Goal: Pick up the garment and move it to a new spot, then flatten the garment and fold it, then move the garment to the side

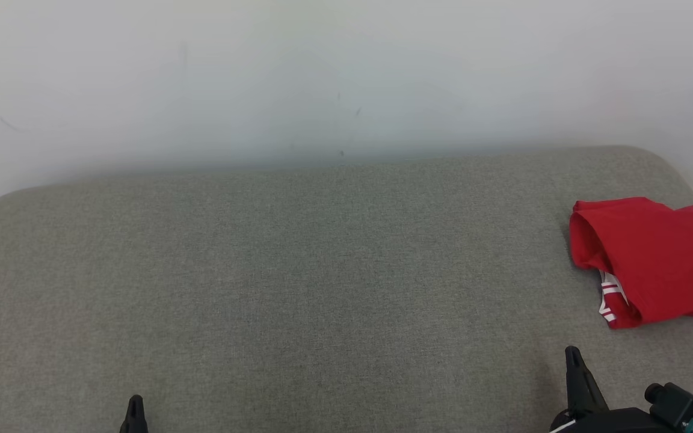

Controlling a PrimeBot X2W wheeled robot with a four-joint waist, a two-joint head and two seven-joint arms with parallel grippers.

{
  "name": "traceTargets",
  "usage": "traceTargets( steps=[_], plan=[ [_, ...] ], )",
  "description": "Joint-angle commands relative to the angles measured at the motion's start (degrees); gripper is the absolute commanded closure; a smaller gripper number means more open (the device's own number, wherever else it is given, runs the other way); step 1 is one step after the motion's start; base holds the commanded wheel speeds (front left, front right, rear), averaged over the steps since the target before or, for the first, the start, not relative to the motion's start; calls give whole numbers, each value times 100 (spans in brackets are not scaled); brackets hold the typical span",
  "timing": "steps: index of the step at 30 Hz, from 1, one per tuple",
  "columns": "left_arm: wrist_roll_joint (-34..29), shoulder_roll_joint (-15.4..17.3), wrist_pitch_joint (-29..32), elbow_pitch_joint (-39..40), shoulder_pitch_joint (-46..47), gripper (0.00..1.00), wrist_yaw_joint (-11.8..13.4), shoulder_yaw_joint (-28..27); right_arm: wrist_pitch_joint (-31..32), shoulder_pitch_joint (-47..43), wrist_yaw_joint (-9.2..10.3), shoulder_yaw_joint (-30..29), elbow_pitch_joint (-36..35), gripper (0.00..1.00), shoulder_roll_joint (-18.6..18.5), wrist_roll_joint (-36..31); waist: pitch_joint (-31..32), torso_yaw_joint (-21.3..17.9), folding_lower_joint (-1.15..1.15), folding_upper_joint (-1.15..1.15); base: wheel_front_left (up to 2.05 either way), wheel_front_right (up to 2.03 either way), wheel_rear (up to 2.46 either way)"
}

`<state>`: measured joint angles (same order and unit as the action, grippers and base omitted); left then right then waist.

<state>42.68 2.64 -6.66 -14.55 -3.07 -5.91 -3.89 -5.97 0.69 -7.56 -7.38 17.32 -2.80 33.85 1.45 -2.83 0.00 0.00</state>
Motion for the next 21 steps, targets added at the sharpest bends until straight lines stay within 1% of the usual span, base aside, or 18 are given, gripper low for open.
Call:
traceTargets(
  steps=[1,21],
  plan=[
    [145,18,27,85,152,100,-12,-28,33,144,4,9,-94,100,-7,181,-1,2,0,0,0,0,0],
    [1566,23,412,81,397,100,-64,-102,395,272,6,33,-172,100,-8,1848,-36,63,0,0,0,0,0]
  ],
)
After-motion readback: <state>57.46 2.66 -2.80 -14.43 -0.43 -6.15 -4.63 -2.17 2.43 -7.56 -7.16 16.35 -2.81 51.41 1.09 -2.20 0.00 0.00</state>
